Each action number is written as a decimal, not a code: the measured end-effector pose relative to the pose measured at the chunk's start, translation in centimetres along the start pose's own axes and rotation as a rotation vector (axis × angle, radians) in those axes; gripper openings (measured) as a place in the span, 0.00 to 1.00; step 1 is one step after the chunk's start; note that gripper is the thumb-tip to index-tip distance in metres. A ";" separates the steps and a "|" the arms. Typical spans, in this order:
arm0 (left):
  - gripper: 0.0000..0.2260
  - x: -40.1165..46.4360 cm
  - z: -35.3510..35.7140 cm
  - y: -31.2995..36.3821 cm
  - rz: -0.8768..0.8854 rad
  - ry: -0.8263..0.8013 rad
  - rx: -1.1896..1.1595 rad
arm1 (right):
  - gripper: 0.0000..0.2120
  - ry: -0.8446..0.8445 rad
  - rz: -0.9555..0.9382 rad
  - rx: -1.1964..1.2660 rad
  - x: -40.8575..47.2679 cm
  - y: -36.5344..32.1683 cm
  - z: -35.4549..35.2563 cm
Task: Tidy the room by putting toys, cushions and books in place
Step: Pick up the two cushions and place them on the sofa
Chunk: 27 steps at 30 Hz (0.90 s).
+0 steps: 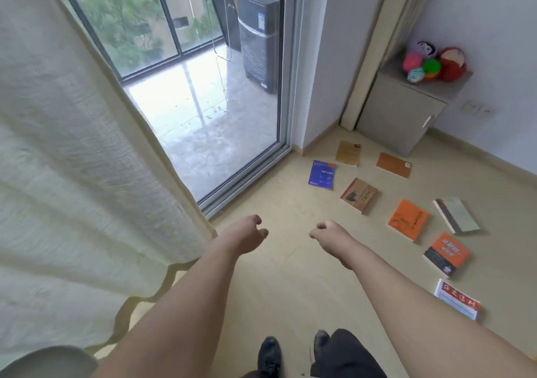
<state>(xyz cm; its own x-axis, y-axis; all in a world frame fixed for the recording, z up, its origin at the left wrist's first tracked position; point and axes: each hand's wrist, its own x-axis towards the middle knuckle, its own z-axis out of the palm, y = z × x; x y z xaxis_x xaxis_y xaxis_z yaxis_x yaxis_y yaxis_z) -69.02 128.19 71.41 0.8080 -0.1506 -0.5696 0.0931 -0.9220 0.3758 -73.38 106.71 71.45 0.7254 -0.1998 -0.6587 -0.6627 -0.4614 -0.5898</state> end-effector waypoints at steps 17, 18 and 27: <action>0.22 -16.2 9.4 -8.1 -0.911 0.384 -0.775 | 0.03 -0.784 -0.590 -0.848 0.1 -9.0 13.4; 0.23 -18.6 11.3 -7.8 -0.979 0.415 -0.815 | 0.03 -0.853 -0.624 -0.905 -1.5 -8.1 15.0; 0.16 -33.2 25.9 -4.0 -1.370 0.685 -1.123 | 0.19 -1.160 -0.870 -1.316 -15.5 0.8 22.3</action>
<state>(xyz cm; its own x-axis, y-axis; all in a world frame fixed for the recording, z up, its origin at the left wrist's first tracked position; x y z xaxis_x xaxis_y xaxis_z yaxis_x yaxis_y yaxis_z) -111.27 127.64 69.82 -0.1064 0.7891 -0.6049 0.8355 0.4008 0.3759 -89.32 128.68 70.82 -0.0919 0.7174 -0.6905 0.6743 -0.4655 -0.5733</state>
